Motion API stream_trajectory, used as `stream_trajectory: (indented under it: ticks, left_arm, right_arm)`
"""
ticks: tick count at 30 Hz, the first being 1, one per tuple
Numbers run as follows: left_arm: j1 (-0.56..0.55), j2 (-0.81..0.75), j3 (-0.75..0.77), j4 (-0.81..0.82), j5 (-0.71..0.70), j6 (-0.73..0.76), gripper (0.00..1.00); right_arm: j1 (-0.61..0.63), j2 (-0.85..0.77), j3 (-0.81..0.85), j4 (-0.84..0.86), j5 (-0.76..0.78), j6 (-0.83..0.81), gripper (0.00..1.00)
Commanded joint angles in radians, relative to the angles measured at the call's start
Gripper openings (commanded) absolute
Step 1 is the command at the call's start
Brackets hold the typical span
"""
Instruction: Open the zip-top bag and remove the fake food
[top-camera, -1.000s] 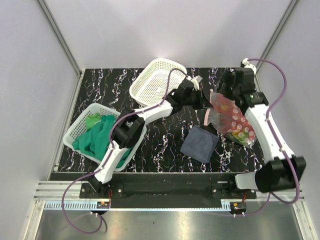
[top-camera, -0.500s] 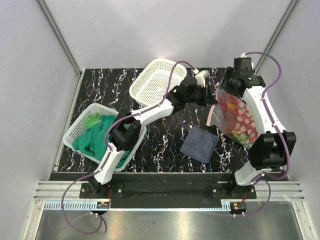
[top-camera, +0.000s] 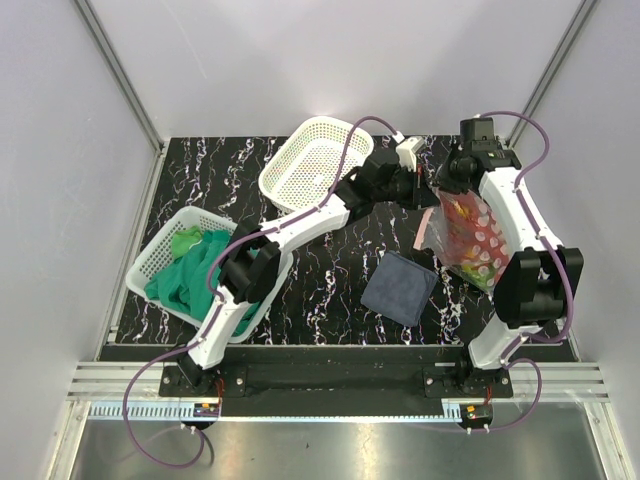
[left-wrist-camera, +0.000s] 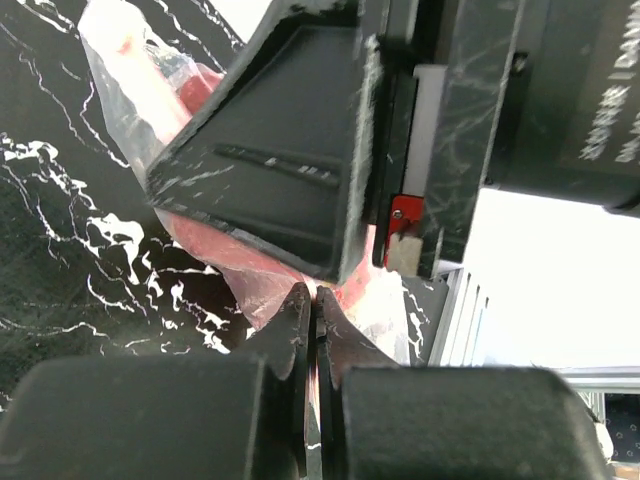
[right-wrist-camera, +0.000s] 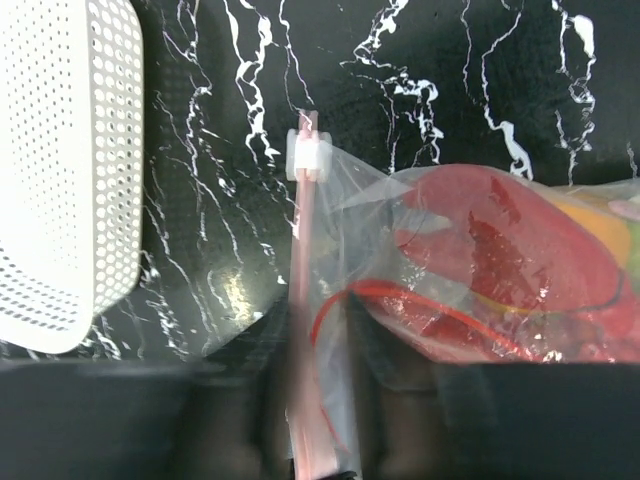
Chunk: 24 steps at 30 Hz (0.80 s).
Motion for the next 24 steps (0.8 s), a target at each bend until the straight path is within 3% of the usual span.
stream_trajectory:
  ticks: [1,3,4,6,7,12,15,19,23,24]
  left_arm:
    - [-0.007,-0.037,0.05,0.027,-0.032,0.046,0.0]
    - [-0.007,-0.04,0.047,0.017,-0.05,0.063,0.0]
    - [-0.008,-0.043,0.041,-0.002,-0.078,0.066,0.05]
    - [-0.007,-0.043,0.037,-0.009,-0.11,0.078,0.2]
    - [-0.007,-0.04,0.04,-0.006,-0.133,0.084,0.33]
    - [-0.007,0.016,0.119,-0.015,-0.154,0.109,0.6]
    - [-0.007,0.052,0.165,-0.009,-0.147,0.11,0.58]
    - [-0.008,0.075,0.193,-0.004,-0.116,0.103,0.36]
    - [-0.008,0.069,0.181,0.032,-0.072,0.095,0.4]
    - [-0.008,0.069,0.181,0.036,-0.066,0.098,0.3]
  right_arm:
    - [0.005,-0.033,0.027,0.042,0.032,0.004,0.2]
    - [0.007,-0.052,0.01,0.052,0.045,-0.005,0.07]
    - [0.007,-0.059,0.005,0.053,0.054,-0.008,0.0]
    - [0.007,-0.082,-0.013,0.053,0.046,0.002,0.0]
    - [0.005,-0.089,-0.019,0.052,0.04,0.008,0.0]
    - [0.01,-0.149,-0.057,0.055,0.032,0.056,0.0]
    - [0.013,-0.18,-0.074,0.052,0.035,0.077,0.0]
    - [0.011,-0.2,-0.082,0.05,0.061,0.094,0.0]
    - [0.013,-0.186,-0.059,0.049,0.078,0.103,0.0]
    - [0.011,-0.182,-0.056,0.049,0.06,0.108,0.01]
